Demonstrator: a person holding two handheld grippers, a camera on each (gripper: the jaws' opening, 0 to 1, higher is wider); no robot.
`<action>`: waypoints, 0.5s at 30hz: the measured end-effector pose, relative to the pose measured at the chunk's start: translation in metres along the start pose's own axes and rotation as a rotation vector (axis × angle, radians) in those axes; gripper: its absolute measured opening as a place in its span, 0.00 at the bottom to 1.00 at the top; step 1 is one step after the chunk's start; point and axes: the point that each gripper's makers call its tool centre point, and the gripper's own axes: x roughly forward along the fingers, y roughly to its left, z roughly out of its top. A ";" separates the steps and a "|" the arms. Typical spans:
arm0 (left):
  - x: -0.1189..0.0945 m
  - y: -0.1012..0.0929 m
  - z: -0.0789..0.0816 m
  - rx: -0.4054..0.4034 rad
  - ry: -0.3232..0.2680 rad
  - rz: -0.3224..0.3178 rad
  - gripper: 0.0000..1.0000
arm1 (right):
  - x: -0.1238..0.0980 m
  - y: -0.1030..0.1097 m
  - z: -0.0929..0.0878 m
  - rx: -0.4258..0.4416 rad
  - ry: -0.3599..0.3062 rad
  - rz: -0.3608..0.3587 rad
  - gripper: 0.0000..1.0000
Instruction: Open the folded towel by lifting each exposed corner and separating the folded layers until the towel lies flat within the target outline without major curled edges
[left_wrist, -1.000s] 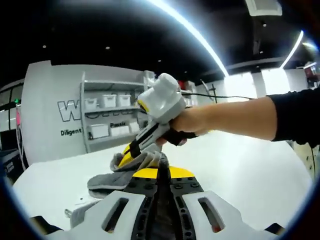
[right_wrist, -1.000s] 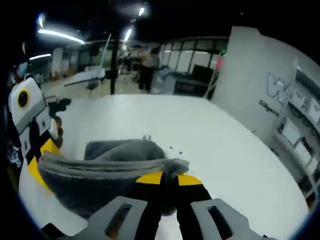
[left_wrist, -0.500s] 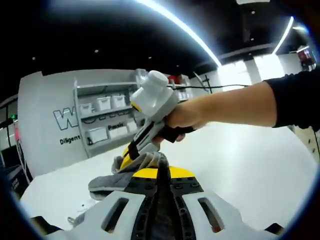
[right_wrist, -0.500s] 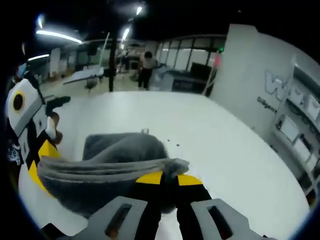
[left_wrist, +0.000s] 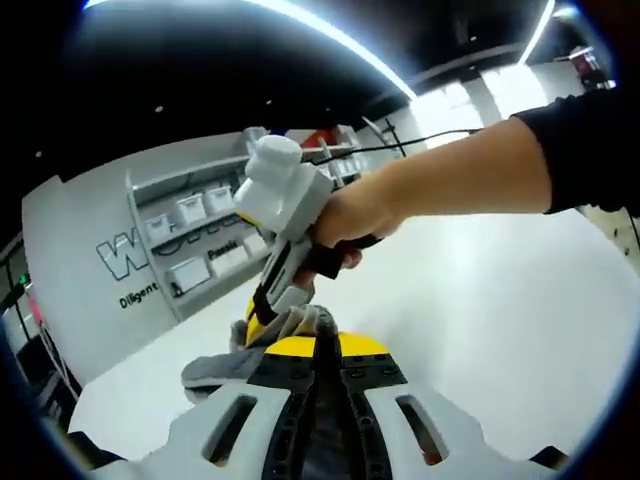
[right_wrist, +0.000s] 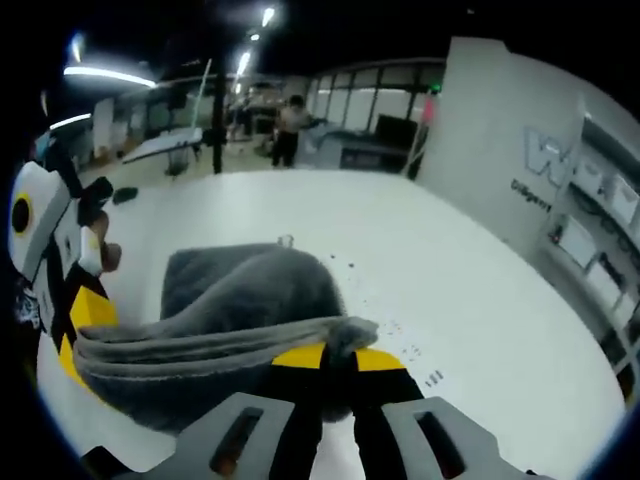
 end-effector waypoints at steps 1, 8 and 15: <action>0.001 -0.002 -0.001 0.004 0.006 -0.005 0.03 | 0.000 0.000 -0.002 0.002 0.002 -0.002 0.03; 0.008 -0.009 -0.006 0.044 0.040 -0.019 0.03 | -0.003 -0.002 -0.012 0.023 0.006 -0.012 0.04; 0.016 -0.019 -0.012 0.116 0.080 -0.040 0.03 | -0.004 -0.008 -0.024 0.055 0.034 -0.020 0.04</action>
